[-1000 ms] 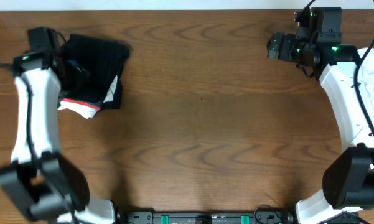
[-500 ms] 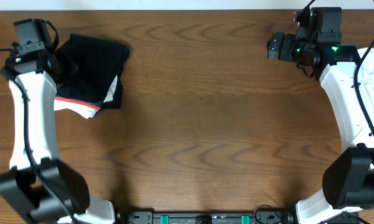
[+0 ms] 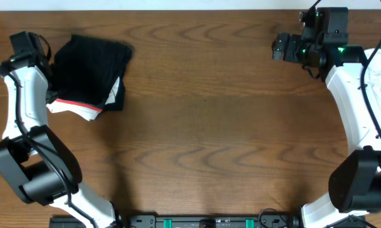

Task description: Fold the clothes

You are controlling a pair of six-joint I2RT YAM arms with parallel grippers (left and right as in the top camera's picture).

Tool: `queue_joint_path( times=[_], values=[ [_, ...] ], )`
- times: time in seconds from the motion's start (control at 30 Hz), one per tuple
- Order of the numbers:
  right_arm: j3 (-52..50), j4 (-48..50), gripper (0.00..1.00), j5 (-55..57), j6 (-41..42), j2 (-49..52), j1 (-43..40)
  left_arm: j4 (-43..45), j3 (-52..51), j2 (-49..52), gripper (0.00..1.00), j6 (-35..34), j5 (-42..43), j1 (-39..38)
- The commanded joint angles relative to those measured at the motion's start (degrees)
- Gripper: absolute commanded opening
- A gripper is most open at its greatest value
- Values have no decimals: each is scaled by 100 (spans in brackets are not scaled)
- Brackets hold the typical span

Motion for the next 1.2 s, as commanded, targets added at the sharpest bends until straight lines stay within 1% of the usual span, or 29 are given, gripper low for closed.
queue_joint_path(
  times=[0.0, 0.17, 0.2, 0.23, 0.33, 0.43, 0.57, 0.67, 0.73, 0.8, 0.97, 1.17],
  values=[
    [-17, -4, 99, 59, -2, 13, 0, 66, -114, 393, 19, 57, -4, 61],
    [-17, -4, 99, 59, -2, 13, 0, 142, -111, 525, 19, 57, -4, 63],
    [-17, -2, 99, 59, -2, 13, 0, 175, -109, 485, 15, 59, -4, 63],
    [-17, -4, 99, 59, -2, 13, 0, 177, -98, 431, 15, 57, -4, 63],
    [-17, -4, 99, 59, -2, 13, 0, 168, -20, 173, 14, 50, -2, 63],
    [-17, -4, 99, 59, -2, 13, 0, 175, -7, -328, 15, -166, 4, 35],
    [-17, -2, 99, 59, -2, 13, 0, 76, -9, -968, 15, -184, 402, -66],
    [-17, -4, 99, 59, -2, 13, 0, 24, -11, -1191, 15, -94, 997, -192],
    [-17, -2, 99, 59, -2, 13, 2, 24, -13, -1185, 15, 17, 1329, -293],
    [-17, -2, 99, 59, -4, 13, 0, 24, -55, -1104, 15, 17, 1491, -420],
    [-17, -4, 99, 59, -2, 13, 0, 46, -247, -778, 14, 85, 1502, -697],
    [-17, -4, 99, 59, -2, 13, 0, -4, -319, -201, 14, 101, 1502, -828]
  ],
)
